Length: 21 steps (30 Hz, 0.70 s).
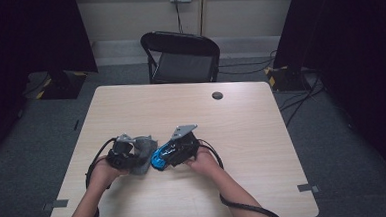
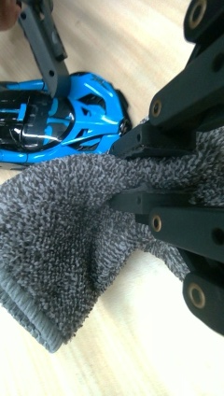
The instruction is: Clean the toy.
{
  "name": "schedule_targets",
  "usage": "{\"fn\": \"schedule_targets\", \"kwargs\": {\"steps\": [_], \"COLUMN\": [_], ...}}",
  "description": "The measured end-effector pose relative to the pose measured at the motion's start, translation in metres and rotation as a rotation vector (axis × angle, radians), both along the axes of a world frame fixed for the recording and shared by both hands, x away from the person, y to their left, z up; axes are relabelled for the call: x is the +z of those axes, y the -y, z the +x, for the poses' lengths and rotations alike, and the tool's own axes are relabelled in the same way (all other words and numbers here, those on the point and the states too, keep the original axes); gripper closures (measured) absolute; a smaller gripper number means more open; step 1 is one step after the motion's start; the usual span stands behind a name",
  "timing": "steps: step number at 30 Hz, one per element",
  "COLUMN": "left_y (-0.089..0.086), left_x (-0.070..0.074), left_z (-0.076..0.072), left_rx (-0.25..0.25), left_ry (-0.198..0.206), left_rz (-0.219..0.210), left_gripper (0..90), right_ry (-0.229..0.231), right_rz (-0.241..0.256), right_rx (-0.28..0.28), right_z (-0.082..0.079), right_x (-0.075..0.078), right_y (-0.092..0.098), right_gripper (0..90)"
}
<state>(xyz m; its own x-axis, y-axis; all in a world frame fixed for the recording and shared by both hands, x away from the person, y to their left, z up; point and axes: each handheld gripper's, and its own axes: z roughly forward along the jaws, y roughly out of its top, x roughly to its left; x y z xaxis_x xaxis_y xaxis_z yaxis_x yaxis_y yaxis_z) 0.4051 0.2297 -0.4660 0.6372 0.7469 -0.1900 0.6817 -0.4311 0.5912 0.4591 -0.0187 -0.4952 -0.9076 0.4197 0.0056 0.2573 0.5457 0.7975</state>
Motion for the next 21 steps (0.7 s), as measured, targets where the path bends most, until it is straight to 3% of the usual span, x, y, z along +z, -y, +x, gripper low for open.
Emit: {"fn": "schedule_targets", "kwargs": {"steps": [3,10,13,16,21], "left_y": [-0.005,-0.010,-0.005,0.003,0.020], "left_x": [0.004,0.024,0.032,0.033,0.027], "left_z": [-0.002,0.004,0.015,0.030,0.056], "left_rx": [0.006,0.032,0.033,0.017,-0.004], "left_ry": [-0.004,0.073,0.110,0.133,0.120], "left_rz": [-0.008,-0.026,-0.032,-0.010,0.005], "left_gripper": [76.2,76.1,75.8,75.4,75.3], "right_ry": [0.002,0.002,0.003,0.003,0.001], "right_rz": [0.004,0.005,0.007,0.006,0.007], "right_rx": [0.002,0.000,0.000,-0.001,-0.001], "right_z": [0.000,0.000,0.000,0.000,0.000], "right_x": [0.000,0.000,-0.001,-0.001,-0.001], "right_y": [0.000,0.001,0.001,0.001,0.001], "right_gripper": [4.8,4.8,4.8,4.8,4.8]}}
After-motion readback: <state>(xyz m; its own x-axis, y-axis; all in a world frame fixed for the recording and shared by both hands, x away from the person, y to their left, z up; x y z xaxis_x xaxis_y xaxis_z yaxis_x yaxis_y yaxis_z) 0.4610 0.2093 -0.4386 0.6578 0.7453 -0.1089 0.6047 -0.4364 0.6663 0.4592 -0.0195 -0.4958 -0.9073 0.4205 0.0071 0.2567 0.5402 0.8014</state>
